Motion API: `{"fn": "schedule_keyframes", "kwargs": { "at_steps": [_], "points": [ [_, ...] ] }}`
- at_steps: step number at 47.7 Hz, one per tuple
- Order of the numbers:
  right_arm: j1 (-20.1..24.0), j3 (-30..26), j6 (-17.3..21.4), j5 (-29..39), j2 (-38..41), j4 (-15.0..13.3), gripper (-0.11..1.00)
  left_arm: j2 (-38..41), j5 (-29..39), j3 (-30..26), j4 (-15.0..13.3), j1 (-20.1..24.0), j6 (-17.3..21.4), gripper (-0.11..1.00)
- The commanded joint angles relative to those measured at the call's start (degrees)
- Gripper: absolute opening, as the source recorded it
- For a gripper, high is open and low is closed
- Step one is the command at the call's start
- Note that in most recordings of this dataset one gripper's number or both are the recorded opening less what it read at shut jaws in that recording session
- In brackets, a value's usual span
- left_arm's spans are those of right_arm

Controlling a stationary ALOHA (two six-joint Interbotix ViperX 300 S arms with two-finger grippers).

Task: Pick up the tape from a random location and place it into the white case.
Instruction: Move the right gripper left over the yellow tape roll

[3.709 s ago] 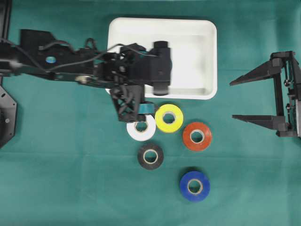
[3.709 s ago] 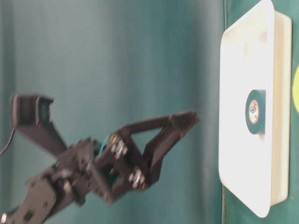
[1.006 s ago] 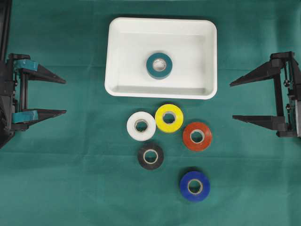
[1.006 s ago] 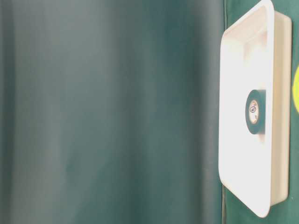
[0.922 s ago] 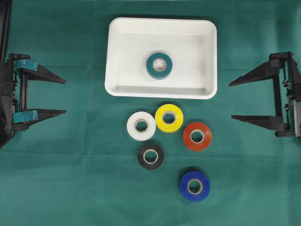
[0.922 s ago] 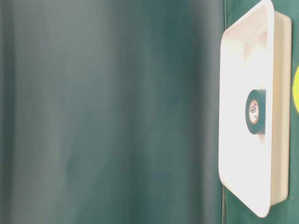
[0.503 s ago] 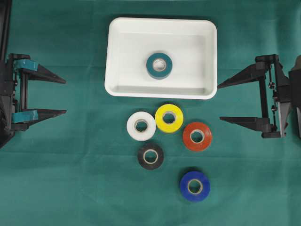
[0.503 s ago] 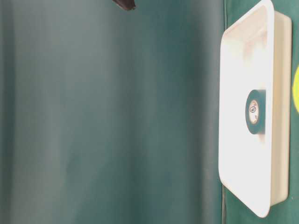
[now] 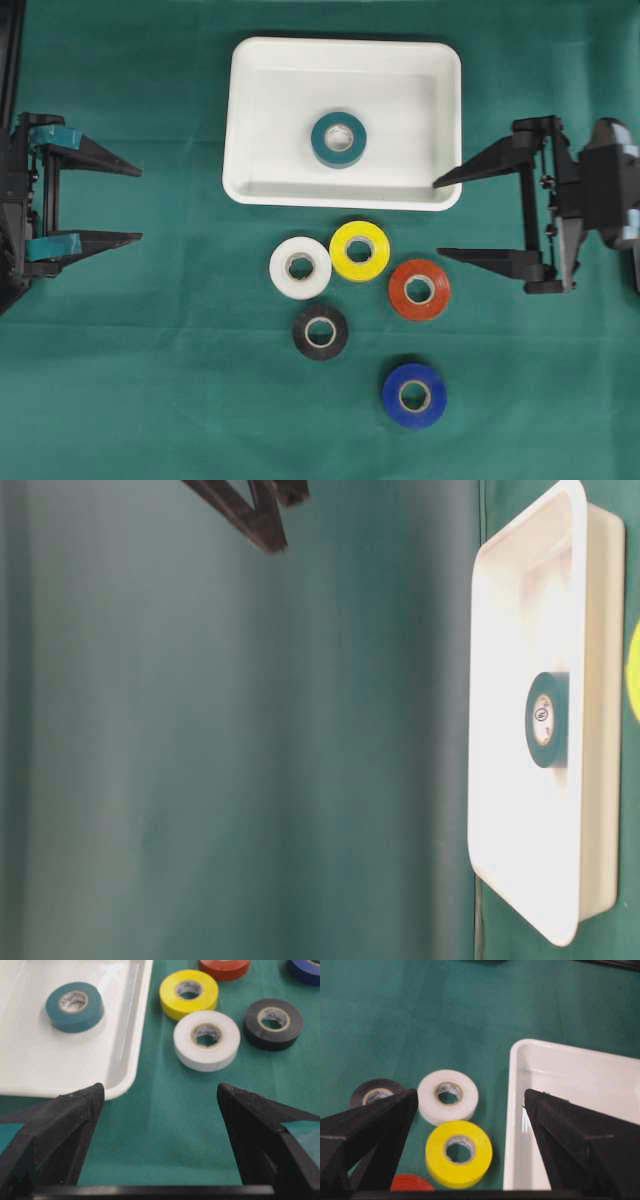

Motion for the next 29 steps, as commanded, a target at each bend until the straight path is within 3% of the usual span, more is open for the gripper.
{"fn": "schedule_keyframes", "kwargs": {
  "at_steps": [1, 29],
  "points": [
    [-0.1, -2.5, 0.0, -1.1, 1.2, -0.1, 0.91, 0.4, -0.5, -0.8, -0.1, 0.0, -0.1, 0.94],
    [0.1, -12.5, -0.2, -0.4, 12.8, -0.1, 0.91, 0.4, -0.5, -0.7, -0.2, 0.4, -0.1, 0.94]
  ]
}}
